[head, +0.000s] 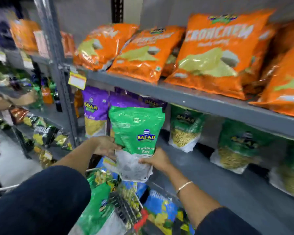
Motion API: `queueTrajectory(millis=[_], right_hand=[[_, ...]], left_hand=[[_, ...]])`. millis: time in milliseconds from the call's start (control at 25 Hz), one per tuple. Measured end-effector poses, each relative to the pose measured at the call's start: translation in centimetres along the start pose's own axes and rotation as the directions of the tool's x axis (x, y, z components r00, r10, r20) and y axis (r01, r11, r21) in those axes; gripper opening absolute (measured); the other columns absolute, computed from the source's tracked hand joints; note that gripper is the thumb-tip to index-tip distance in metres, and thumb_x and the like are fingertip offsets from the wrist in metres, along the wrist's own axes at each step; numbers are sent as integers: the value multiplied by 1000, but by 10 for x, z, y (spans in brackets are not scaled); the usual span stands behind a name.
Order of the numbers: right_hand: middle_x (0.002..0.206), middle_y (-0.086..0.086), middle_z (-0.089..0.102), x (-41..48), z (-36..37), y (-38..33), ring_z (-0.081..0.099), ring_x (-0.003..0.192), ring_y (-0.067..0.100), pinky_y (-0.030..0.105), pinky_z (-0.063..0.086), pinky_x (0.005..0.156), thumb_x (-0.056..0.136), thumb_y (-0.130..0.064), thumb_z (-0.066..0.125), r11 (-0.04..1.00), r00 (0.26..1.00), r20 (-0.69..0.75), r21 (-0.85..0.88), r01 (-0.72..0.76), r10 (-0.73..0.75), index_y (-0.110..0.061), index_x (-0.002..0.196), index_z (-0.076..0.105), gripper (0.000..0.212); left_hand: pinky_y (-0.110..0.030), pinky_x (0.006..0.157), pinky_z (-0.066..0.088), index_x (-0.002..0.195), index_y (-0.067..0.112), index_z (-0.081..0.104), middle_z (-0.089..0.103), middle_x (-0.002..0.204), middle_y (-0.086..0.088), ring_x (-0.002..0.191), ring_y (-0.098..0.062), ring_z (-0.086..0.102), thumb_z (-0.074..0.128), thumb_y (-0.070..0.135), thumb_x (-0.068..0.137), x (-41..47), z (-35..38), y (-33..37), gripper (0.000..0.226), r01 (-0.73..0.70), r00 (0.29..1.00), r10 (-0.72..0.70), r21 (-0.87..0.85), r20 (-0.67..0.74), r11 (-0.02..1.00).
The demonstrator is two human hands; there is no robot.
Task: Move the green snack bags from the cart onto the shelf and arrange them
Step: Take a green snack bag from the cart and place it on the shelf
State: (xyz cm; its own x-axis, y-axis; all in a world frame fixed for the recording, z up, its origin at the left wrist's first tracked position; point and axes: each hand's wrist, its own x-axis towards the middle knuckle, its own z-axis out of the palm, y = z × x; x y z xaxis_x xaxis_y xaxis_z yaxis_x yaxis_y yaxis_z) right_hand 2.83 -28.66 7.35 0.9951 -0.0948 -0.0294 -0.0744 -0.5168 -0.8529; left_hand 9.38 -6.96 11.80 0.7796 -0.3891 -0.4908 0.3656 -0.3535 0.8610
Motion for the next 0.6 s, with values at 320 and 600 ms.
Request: queueTrajectory(millis=[320, 600], right_hand=[[104, 12, 70, -2, -85, 51, 66, 94, 23, 26, 49, 75, 48, -14, 88, 977, 894, -399, 142, -159, 204, -6, 105, 58, 64], [102, 11, 70, 11, -117, 102, 67, 91, 27, 38, 55, 80, 46, -13, 89, 956, 819, -494, 179, -232, 291, -5, 106, 56, 69]], left_hand=[[-26, 63, 57, 128, -2, 44, 59, 88, 3, 72, -5, 57, 50, -2, 89, 85, 110, 68, 40, -123, 975, 108, 69, 195, 990], [-30, 74, 56, 129, -2, 45, 61, 90, 1, 80, -10, 59, 52, -1, 88, 142, 160, 71, 42, -132, 952, 107, 71, 286, 989]])
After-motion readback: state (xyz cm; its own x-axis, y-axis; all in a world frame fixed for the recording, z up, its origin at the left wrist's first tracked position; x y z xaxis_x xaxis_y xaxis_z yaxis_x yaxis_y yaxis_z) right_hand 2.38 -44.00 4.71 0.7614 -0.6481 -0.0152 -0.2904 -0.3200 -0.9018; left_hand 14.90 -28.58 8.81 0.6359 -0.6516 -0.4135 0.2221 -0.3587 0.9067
